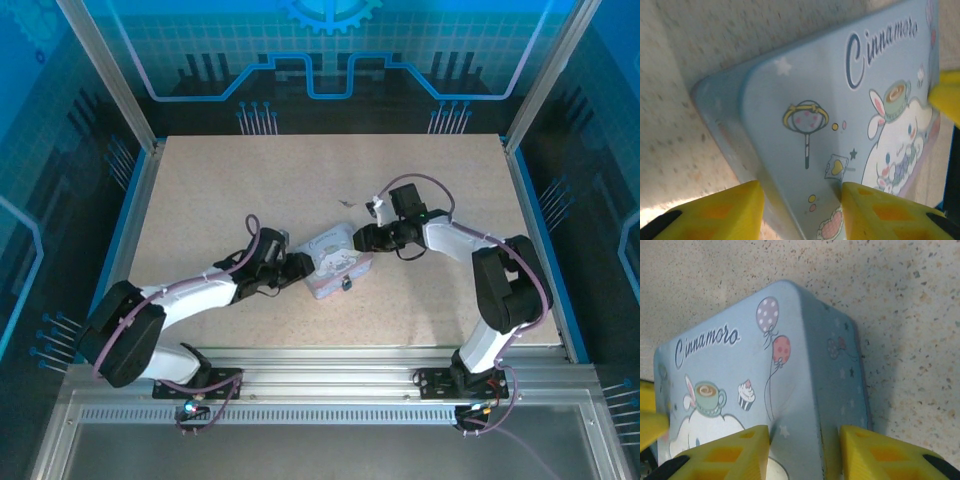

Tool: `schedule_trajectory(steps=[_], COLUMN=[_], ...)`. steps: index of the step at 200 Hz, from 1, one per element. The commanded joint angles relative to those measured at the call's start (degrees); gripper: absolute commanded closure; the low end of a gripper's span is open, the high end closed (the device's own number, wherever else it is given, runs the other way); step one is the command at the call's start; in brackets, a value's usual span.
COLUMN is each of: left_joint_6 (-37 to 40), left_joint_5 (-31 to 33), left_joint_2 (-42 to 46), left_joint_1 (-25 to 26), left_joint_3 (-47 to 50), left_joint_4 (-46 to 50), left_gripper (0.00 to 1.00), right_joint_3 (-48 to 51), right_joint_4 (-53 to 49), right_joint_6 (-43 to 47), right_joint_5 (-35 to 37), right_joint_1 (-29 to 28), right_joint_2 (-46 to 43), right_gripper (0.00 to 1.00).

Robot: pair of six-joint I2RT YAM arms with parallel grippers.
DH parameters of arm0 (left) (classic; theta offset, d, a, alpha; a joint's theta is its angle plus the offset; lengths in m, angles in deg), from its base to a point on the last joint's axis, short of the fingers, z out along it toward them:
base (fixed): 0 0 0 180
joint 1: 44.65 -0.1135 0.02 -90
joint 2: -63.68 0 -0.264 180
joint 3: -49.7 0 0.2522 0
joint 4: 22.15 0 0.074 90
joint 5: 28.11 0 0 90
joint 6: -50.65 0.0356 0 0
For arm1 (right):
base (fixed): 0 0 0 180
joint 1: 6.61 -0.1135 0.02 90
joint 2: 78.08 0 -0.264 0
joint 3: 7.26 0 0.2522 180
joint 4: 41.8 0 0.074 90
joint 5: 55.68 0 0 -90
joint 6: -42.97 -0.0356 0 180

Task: Unlock a padlock with a key

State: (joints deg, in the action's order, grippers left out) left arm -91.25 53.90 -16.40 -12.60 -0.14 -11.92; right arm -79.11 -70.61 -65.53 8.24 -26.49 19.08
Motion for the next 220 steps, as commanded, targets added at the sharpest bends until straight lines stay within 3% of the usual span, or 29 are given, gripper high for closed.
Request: schedule_trajectory(steps=[1, 102, 162, 220], left_joint_6=[4.46, 10.83, 11.22, 9.99], left_joint_5=[-1.14, -2.81, -3.02, -3.71], left_joint_2=[-2.52, -10.34, -10.02, -6.17], left_joint_1=[-2.67, -12.55, -13.82, -14.39], left_joint_3=[-3.78, -13.28, -13.87, -10.47], left_joint_4=[-0.67, 4.63, 5.39, 4.43], left_gripper=[0.56, 0.56, 0.51, 0.46], right_joint_3=[1.4, -5.86, -6.86, -7.7], right_joint_4=[-0.09, 2.8, 2.23, -1.41], right_joint_6=[-2.43, -6.5, -6.68, -4.81], right_joint_5=[-3.91, -1.58, 0.09, 1.74], right_joint_1=[-2.59, -7.71, -7.8, -4.46], right_joint_2=[-0.84, 5.68, 5.97, 2.92], right_gripper=[0.58, 0.54, 0.5, 0.41])
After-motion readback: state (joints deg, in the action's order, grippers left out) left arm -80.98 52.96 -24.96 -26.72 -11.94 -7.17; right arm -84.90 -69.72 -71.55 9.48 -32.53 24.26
